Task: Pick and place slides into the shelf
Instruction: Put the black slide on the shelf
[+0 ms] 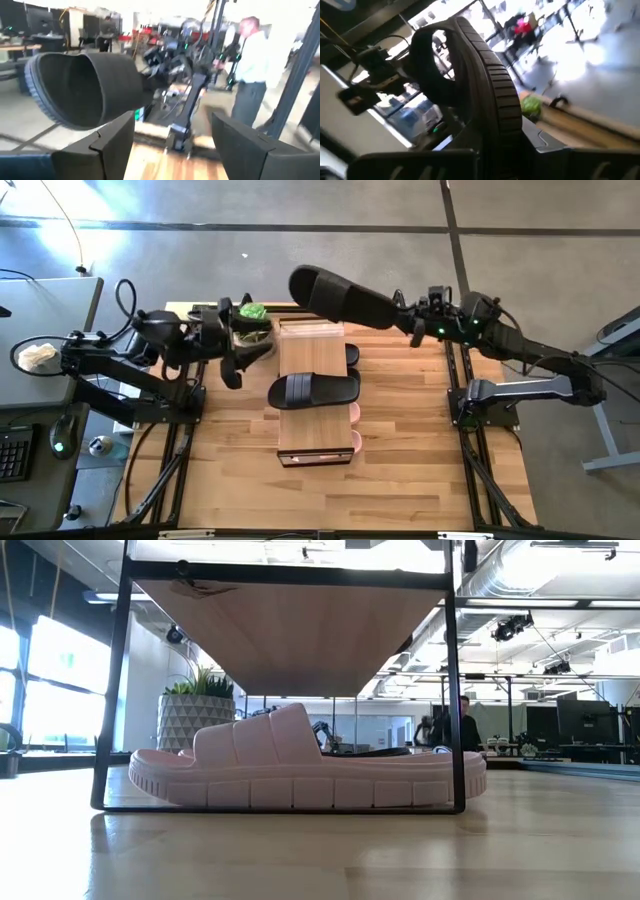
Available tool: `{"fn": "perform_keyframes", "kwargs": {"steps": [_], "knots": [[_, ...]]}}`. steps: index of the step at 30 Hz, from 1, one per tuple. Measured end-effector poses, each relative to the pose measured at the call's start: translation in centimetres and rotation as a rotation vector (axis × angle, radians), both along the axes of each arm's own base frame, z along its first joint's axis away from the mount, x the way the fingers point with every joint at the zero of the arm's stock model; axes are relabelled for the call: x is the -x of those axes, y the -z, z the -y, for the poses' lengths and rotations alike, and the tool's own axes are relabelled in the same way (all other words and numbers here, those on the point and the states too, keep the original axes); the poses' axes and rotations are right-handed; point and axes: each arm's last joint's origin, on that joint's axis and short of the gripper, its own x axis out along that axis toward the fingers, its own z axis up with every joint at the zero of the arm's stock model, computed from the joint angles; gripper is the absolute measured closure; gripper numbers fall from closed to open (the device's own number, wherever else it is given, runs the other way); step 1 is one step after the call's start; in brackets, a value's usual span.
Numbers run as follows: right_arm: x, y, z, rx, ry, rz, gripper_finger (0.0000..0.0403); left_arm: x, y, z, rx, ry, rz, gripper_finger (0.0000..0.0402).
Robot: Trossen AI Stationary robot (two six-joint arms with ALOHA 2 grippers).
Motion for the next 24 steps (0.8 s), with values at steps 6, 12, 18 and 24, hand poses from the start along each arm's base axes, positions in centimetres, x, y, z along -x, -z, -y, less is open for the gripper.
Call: {"fn": "perform_keyframes", "kwargs": {"steps": [6,12,18,24], "knots": [[1.8,-0.2,-1.1,-0.253,-0.137,0.032,0.0367,0.2,0.9,-0.2,-0.016,-0.063,-0.103,0.016],[2.0,0.6,-1.7,-0.529,-0.234,-0.023,0.0364,0.2,1.3,-0.1,-0.017,-0.051,-0.143,0.0175],[0.7,1.7,-2.8,-0.683,-0.31,-0.122,0.0368,0.3,1.8,-0.1,0.0,-0.05,-0.187,0.0189],[-1.1,2.8,-5.1,-0.806,-0.41,-0.234,0.0368,0.3,2.2,-0.1,0.008,-0.051,-0.226,0.0199]]}}
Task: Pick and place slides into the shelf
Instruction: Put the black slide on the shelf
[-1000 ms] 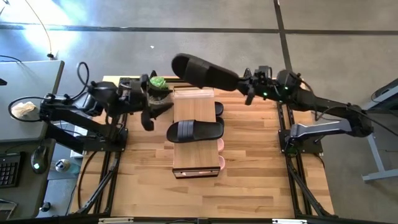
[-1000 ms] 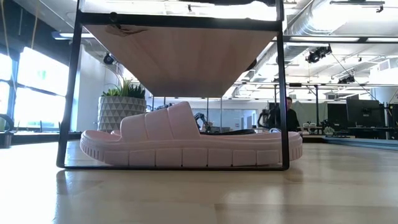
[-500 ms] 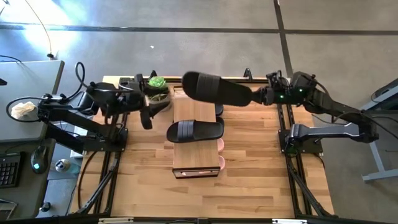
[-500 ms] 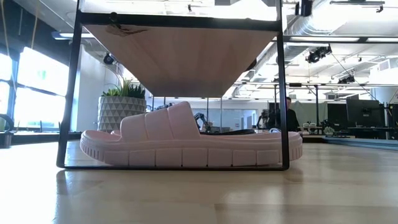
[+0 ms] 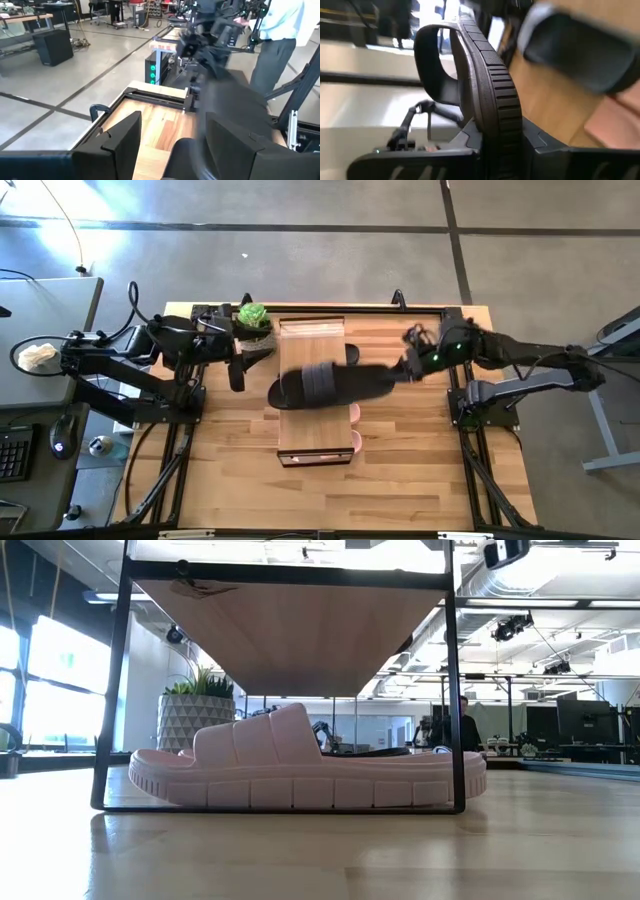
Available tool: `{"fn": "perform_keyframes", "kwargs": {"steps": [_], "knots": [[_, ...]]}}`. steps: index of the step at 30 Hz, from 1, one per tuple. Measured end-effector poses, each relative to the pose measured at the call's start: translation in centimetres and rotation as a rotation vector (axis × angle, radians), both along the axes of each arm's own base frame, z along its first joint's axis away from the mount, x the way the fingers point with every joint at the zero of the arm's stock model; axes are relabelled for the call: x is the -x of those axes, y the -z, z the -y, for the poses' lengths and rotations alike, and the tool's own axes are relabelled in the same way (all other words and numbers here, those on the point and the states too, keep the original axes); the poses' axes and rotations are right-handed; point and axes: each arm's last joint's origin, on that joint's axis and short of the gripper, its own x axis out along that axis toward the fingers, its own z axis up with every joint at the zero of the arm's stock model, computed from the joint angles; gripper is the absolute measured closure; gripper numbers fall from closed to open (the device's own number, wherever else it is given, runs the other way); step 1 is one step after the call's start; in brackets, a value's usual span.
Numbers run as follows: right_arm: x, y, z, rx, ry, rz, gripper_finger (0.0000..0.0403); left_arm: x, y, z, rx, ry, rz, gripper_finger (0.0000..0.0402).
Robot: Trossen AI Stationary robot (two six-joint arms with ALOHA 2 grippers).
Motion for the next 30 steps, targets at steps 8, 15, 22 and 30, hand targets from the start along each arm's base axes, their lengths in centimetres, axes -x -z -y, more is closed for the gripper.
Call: {"fn": "perform_keyframes", "kwargs": {"steps": [8,15,22,30], "knots": [[-2.1,1.9,-4.0,-0.078,-0.036,-0.142,0.0365,0.0,0.0,-0.1,-0.012,-0.033,-0.003,0.0202],[-4.3,3.4,-6.4,-0.067,0.004,-0.184,0.0368,0.0,0.0,-0.1,-0.013,-0.034,-0.004,0.0202],[-6.9,5.2,-8.1,-0.08,-0.001,-0.186,0.0367,0.1,0.2,-0.1,-0.012,-0.033,-0.027,0.0202],[-8.8,6.8,-8.2,-0.064,0.032,-0.208,0.0368,0.2,0.5,-0.1,0.006,-0.036,-0.053,0.0202]]}}
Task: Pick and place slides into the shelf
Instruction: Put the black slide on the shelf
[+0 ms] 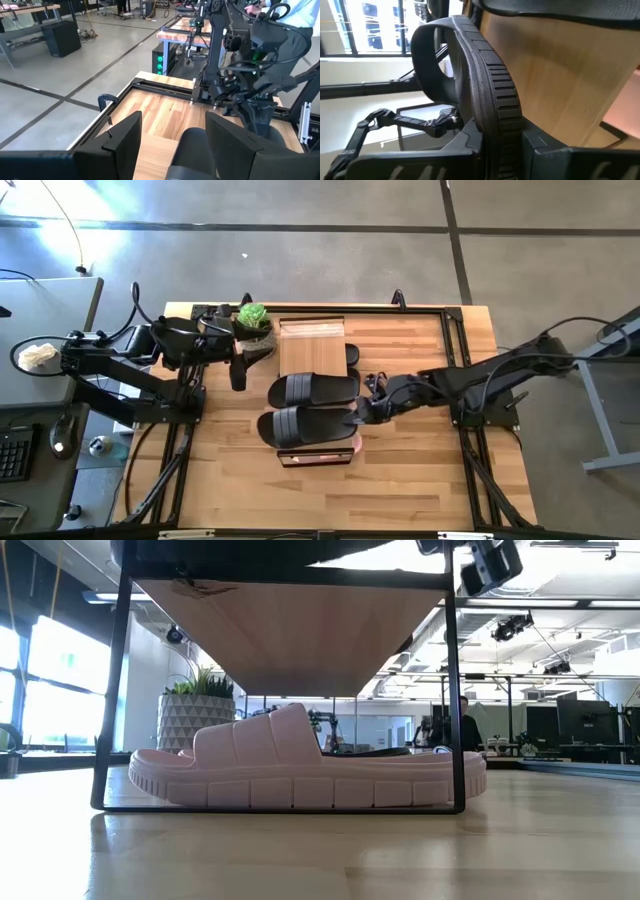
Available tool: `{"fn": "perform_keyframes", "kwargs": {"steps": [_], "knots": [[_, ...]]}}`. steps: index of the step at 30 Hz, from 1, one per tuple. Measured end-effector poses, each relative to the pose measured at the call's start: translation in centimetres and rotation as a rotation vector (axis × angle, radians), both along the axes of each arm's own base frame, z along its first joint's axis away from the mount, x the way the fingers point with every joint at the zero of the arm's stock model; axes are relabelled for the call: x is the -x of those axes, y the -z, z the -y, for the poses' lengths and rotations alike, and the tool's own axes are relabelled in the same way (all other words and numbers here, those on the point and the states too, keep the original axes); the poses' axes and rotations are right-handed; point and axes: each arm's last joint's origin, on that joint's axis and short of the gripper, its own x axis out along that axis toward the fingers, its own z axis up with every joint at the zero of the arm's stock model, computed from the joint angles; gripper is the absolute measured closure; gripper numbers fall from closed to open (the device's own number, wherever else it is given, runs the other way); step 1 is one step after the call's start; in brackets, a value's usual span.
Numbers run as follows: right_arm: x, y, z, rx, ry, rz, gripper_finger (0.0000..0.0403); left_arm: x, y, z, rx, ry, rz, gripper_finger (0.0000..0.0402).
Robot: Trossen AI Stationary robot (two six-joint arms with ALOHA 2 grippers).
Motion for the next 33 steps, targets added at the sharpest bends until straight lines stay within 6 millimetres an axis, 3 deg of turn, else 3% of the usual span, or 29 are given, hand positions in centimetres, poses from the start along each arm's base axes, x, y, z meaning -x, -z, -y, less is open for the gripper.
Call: {"fn": "perform_keyframes", "kwargs": {"steps": [22,33], "knots": [[0.0,1.3,-0.1,-0.028,0.021,-0.115,0.0367,0.0,0.2,0.1,0.015,0.032,-0.02,0.0202],[0.2,1.7,0.0,-0.053,0.046,-0.168,0.0328,0.0,0.2,0.1,0.015,0.032,-0.019,0.0202]]}}
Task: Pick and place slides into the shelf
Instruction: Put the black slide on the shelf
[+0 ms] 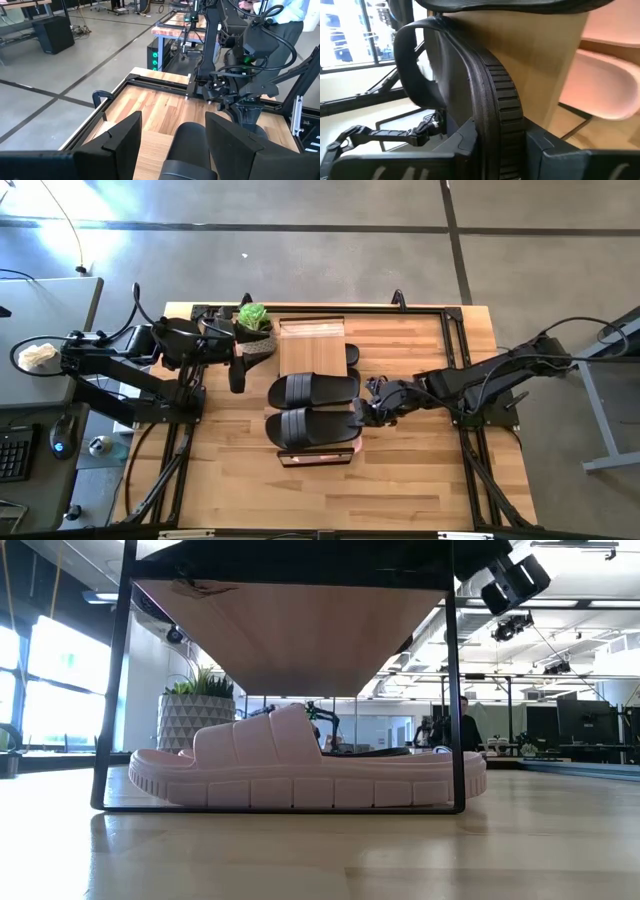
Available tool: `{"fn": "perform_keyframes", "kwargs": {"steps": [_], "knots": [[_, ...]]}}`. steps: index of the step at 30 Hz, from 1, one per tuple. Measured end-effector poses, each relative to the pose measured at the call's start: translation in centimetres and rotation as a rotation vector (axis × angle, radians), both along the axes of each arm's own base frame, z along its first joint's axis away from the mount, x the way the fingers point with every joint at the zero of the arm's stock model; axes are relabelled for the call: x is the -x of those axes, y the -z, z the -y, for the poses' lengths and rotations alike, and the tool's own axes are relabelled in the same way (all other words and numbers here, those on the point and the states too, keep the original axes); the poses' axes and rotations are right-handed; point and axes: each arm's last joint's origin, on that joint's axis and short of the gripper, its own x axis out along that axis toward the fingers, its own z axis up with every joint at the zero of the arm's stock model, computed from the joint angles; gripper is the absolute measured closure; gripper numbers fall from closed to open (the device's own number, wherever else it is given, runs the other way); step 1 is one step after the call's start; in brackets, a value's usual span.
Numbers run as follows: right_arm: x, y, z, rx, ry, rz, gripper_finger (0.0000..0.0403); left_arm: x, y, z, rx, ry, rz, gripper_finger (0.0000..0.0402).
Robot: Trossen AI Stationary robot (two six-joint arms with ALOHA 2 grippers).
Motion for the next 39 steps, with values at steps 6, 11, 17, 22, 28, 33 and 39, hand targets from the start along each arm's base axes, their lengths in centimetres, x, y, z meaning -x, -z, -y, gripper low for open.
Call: {"fn": "perform_keyframes", "kwargs": {"steps": [6,11,17,22,28,33,39], "knots": [[0.3,0.4,0.1,0.014,0.0,-0.054,0.0315,0.0,0.0,0.0,0.0,0.0,0.0,0.0202],[0.4,0.6,0.1,0.016,-0.014,-0.071,0.0286,0.0,0.0,0.0,0.0,0.0,-0.004,0.0202],[0.8,1.0,0.2,0.03,-0.012,-0.132,0.0235,0.0,0.2,0.0,0.0,0.0,-0.02,0.0202],[1.1,1.4,0.4,0.067,0.023,-0.173,0.0201,0.1,0.2,0.0,0.0,0.0,-0.026,0.0202],[1.0,1.4,0.5,0.121,0.055,-0.162,0.019,0.1,0.2,0.0,0.0,0.0,-0.026,0.0202],[1.2,1.3,0.6,0.157,0.054,-0.157,0.019,0.1,0.2,0.0,-0.001,0.0,-0.026,0.0202],[2.6,0.0,1.3,0.218,0.111,-0.138,0.019,0.1,0.2,0.0,-0.001,-0.001,-0.026,0.0202]]}}
